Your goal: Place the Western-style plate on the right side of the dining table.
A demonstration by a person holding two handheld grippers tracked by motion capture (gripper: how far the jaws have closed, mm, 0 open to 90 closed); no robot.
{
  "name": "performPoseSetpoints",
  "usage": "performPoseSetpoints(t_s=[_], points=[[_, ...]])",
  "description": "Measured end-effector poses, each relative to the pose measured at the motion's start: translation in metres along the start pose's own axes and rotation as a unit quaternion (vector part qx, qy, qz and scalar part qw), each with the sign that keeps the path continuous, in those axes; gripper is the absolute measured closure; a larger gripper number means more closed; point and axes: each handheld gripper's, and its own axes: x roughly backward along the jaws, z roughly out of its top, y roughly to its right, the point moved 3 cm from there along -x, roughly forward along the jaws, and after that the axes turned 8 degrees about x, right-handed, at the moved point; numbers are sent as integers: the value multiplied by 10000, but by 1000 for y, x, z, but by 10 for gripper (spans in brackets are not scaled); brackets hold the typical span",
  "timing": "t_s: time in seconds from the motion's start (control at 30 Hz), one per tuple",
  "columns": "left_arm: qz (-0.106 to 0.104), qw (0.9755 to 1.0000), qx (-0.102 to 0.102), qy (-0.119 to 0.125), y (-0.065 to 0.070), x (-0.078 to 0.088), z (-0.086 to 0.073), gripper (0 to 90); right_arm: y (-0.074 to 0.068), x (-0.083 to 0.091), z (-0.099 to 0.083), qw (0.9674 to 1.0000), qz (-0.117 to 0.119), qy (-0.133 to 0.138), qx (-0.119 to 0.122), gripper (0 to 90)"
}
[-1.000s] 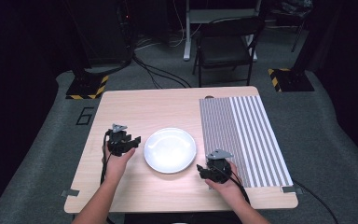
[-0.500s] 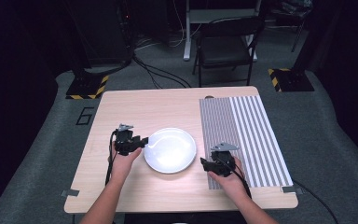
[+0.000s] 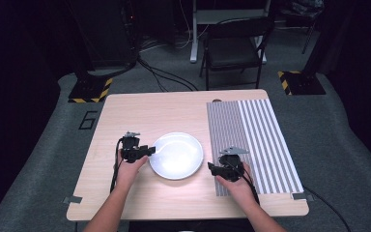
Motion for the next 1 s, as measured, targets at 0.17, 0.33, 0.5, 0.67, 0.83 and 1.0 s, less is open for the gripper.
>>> performPoseSetpoints(t_s=[0.17,0.33,0.5,0.67,0.83,1.0], points=[[-118,9999,70,-88,2,-1,-2,566,1,0,-2,10000,-43,-13,14,465],[-105,9998,65,-162,2,-4,-3,576,-1,-1,-3,10000,-63,-36,6,465],[-119,9997,59,-192,2,-4,-4,576,-1,-2,-5,9999,-55,-81,39,465],[-250,9994,134,-206,2,-3,-4,577,-1,-3,-5,10000,-51,-67,5,465],[-257,9994,106,-208,6,-4,-5,577,1,-4,-4,10000,-34,-62,-63,447],[-218,9996,78,-176,7,-5,-6,573,2,-5,-3,9999,1,-56,-141,447]])
